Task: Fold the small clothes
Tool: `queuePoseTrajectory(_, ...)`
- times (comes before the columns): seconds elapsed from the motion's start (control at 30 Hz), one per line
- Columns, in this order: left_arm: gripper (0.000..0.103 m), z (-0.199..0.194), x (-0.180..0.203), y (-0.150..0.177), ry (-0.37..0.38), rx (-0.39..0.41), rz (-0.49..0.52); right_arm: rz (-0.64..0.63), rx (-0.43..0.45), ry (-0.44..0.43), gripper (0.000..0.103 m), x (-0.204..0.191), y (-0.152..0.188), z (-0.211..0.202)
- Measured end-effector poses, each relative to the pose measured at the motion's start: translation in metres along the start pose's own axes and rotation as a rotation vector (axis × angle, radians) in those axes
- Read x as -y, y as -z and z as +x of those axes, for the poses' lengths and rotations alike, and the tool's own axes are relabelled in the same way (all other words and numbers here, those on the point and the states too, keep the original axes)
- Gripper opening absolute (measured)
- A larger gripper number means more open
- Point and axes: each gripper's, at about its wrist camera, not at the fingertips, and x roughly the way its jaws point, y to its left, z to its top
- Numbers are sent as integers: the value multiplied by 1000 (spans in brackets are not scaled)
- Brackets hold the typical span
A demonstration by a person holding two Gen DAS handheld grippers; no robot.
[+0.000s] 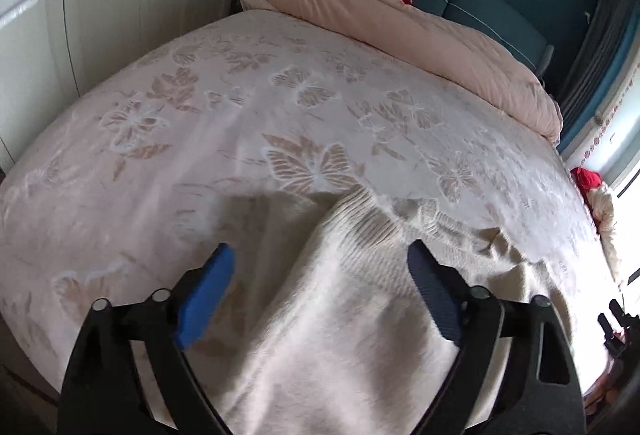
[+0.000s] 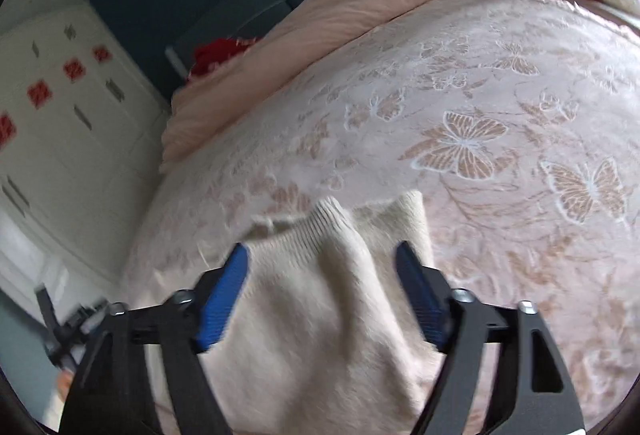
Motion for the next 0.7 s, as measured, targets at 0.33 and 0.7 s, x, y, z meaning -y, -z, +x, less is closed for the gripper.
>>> queuePoseTrajectory(0.33,6,71,20,10,32,-249,85,-45,-237,24,9,-10,15,81)
queuePoseTrajectory(0.7,7,23,20,-51,16,-92,17,-19,-27,35,7,-4,-28,14)
